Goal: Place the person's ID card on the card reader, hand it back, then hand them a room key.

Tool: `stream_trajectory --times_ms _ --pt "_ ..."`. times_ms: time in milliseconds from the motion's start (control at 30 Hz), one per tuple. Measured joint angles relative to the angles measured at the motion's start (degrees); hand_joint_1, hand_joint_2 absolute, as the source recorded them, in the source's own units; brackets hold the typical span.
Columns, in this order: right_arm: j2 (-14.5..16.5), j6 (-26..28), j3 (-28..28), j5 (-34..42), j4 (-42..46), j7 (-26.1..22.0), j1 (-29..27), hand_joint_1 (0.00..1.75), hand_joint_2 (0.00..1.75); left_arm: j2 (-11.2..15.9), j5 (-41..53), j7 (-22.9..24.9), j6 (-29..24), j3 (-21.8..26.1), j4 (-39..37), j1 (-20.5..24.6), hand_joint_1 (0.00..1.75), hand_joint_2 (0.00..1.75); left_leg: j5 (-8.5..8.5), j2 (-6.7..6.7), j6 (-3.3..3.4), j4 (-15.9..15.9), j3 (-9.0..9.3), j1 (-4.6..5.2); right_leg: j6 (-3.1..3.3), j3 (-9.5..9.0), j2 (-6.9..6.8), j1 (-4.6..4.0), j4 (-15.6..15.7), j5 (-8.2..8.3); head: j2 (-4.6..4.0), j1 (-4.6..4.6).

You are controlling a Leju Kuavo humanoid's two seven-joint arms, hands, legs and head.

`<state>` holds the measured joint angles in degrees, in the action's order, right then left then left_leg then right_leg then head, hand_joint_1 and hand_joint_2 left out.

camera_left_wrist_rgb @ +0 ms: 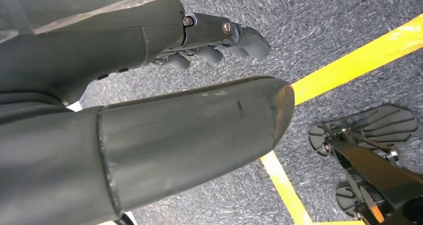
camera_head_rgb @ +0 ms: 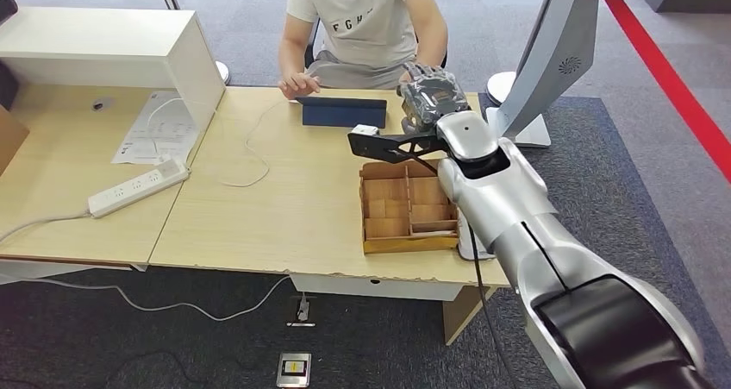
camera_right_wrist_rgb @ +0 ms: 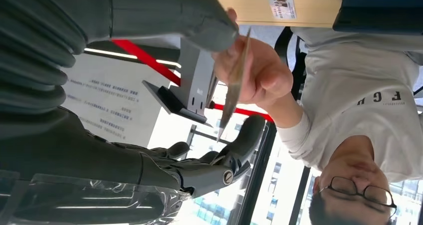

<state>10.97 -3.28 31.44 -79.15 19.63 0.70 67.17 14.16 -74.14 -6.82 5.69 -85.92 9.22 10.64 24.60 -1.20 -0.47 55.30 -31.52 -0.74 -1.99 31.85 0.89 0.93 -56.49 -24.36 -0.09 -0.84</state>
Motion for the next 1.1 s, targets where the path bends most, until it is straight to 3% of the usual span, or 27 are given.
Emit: stream_trajectory --times_ms 300,467,567,700,800,933,1100 --pt "-0.86 3.78 0.79 -2.55 -0.51 -1.48 -0.57 0.00 0.00 -0.02 0.17 -0.27 0.06 0.00 0.00 0.05 0.00 0.00 -0.01 0.01 0.00 0.02 0.03 0.01 0.00 0.00 0.00 0.01 0.01 0.01 0.00 0.00" --pt "-4.81 6.61 1.19 -3.56 -0.50 -5.00 0.68 0.00 0.00 -0.02 -1.09 -1.38 0.02 0.01 0.00 -0.06 0.00 0.00 0.00 -0.02 0.01 0.08 0.03 0.01 -0.01 0.00 -0.01 0.01 0.05 0.01 0.00 0.01" --pt "-10.04 8.25 0.92 -2.50 -0.50 -10.61 1.99 0.00 0.00 0.09 -1.71 -1.54 0.15 0.02 -0.01 -0.54 0.00 0.00 0.02 -0.08 0.04 0.14 0.03 0.01 -0.04 -0.06 -0.06 0.01 0.11 0.02 0.00 0.01" --pt "-19.65 9.69 0.33 -1.44 -0.55 -18.37 2.15 0.00 0.00 0.79 -3.12 1.02 1.50 0.09 -0.03 -1.04 0.00 0.00 0.06 -0.12 0.11 0.20 0.02 0.02 -0.13 -0.13 -0.10 0.02 0.26 0.07 0.00 0.01" --pt "-26.94 6.42 -1.79 3.98 -0.83 -20.11 0.98 0.00 0.00 1.13 -4.48 3.11 1.80 0.25 -0.07 -1.41 0.00 0.00 0.12 -0.09 0.20 0.23 0.06 0.03 -0.19 -0.21 -0.06 0.03 0.36 0.09 0.00 0.02" --pt "-36.33 0.13 -7.89 16.78 -1.23 -21.21 -3.54 0.00 0.00 1.20 -5.70 3.11 0.47 0.76 -0.09 -1.61 0.00 0.00 0.21 -0.17 0.34 0.24 0.06 0.02 -0.26 -0.36 -0.15 0.02 0.43 0.06 0.00 -0.01" --pt "-44.82 -2.54 -17.12 27.15 -1.58 -18.23 -11.56 0.00 0.00 1.21 -6.98 3.32 -0.42 1.70 -0.11 -1.44 0.00 0.00 0.36 -0.11 0.43 0.24 0.16 0.01 -0.31 -0.41 -0.04 0.00 0.47 -0.01 0.00 0.02"
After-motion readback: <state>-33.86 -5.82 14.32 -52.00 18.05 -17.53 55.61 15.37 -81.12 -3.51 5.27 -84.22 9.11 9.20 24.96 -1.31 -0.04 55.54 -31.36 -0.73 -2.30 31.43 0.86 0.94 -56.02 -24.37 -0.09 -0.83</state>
